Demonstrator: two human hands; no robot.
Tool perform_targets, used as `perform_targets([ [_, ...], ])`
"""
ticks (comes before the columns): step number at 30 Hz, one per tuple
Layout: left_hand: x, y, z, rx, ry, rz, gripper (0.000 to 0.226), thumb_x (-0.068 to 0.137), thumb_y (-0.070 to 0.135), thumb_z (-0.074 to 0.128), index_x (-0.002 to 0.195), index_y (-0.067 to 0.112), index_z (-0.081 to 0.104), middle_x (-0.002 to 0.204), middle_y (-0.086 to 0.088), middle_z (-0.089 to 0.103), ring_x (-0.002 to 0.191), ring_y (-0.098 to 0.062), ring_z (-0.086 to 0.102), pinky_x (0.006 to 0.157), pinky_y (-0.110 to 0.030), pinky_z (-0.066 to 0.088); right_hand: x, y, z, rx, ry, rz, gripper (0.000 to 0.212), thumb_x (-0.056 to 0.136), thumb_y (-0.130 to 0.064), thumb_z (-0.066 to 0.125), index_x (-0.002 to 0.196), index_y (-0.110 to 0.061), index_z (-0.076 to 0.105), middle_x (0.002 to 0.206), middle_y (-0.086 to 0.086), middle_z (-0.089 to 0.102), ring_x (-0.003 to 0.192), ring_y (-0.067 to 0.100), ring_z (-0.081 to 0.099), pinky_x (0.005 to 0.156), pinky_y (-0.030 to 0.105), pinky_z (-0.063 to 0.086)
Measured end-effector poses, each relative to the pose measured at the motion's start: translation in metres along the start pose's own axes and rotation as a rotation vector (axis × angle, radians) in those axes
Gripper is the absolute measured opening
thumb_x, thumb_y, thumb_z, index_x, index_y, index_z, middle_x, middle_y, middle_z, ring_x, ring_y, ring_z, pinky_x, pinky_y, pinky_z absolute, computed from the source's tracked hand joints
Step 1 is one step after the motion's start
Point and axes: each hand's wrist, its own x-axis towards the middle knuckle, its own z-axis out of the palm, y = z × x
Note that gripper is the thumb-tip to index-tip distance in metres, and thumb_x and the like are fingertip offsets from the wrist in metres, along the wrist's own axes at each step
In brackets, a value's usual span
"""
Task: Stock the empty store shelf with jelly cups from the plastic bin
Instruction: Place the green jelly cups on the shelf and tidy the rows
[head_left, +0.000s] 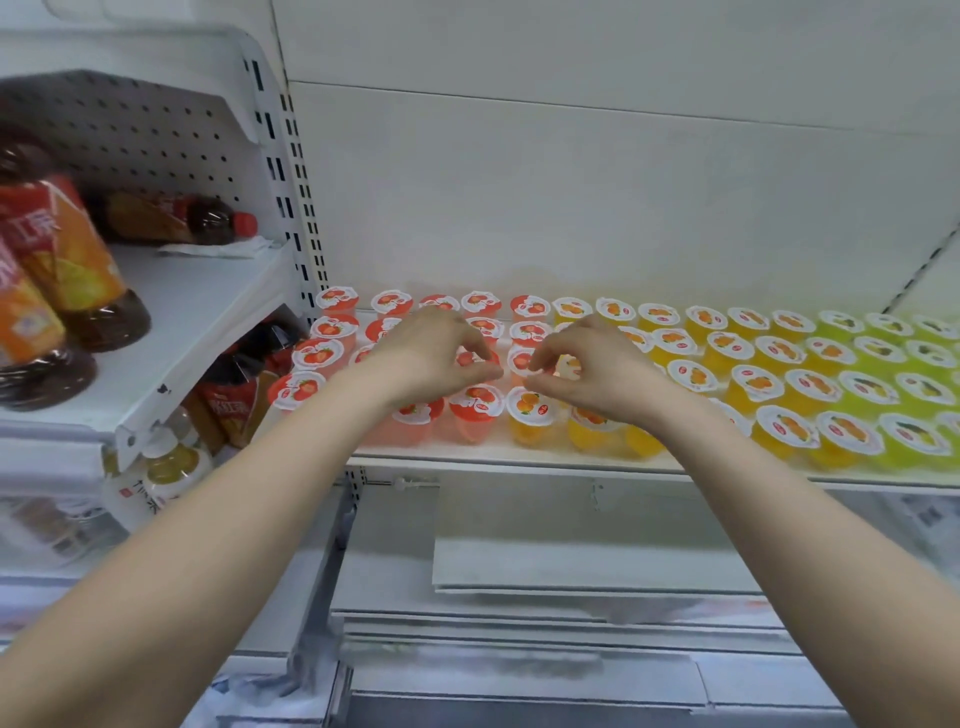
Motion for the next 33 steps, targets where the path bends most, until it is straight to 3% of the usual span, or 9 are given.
perform_targets([
  [5,-0.029,0.015,0.008,0.137,-0.054,0.031,0.06,0.069,0.077,0.055,0.111,0.036,0.066,0.111,0.012,0.064,0.108,-0.016,0.05,0.094,-0.038,0.042,-0.017,-0.006,0.001,-0.157,-0.102,-0.066,0.046,0.073,-0.066,0.065,0.107,-0.034,0.064,0.107,-0.012,0.065,0.11,0.017,0.047,0.094,0.039,0.039],
  [13,-0.043,0.024,0.027,0.17,0.064,-0.037,0.043,0.081,0.051,0.063,0.118,0.03,0.063,0.115,0.005,0.063,0.109,-0.02,0.048,0.094,-0.036,0.04,-0.023,-0.005,0.018,-0.215,-0.056,-0.059,0.045,0.076,-0.054,0.064,0.113,-0.03,0.06,0.114,-0.005,0.064,0.11,0.022,0.046,0.091,0.038,0.039],
  [18,-0.055,0.016,0.019,0.104,0.1,-0.075,0.069,0.072,0.054,0.07,0.134,0.028,0.053,0.135,0.0,0.052,0.126,-0.023,0.042,0.106,-0.038,0.035,-0.023,-0.009,0.018,-0.274,-0.037,-0.079,0.05,0.076,-0.063,0.057,0.113,-0.03,0.062,0.117,-0.006,0.063,0.115,0.022,0.046,0.094,0.039,0.039],
  [20,-0.067,0.004,0.01,0.087,0.145,-0.109,0.073,0.068,0.058,0.069,0.133,0.03,0.051,0.135,0.0,0.05,0.127,-0.023,0.042,0.104,-0.039,0.037,-0.02,-0.013,0.016,-0.225,0.005,-0.089,0.052,0.076,-0.066,0.055,0.111,-0.029,0.064,0.119,-0.005,0.063,0.118,0.023,0.047,0.097,0.041,0.039],
  [25,-0.091,-0.025,-0.006,0.109,0.103,-0.153,0.065,0.066,0.059,0.071,0.122,0.032,0.055,0.125,0.004,0.054,0.12,-0.02,0.043,0.101,-0.037,0.039,-0.003,-0.04,0.023,-0.209,0.028,-0.164,0.054,0.074,-0.068,0.054,0.109,-0.029,0.065,0.112,-0.004,0.065,0.112,0.023,0.049,0.094,0.039,0.038],
  [33,-0.088,-0.025,0.0,0.166,0.112,-0.086,0.039,0.08,0.052,0.065,0.109,0.027,0.063,0.11,0.004,0.062,0.109,-0.019,0.047,0.099,-0.034,0.035,0.006,-0.056,0.045,-0.267,-0.017,-0.139,0.04,0.077,-0.058,0.062,0.106,-0.031,0.059,0.105,-0.005,0.063,0.104,0.021,0.047,0.087,0.036,0.034],
])
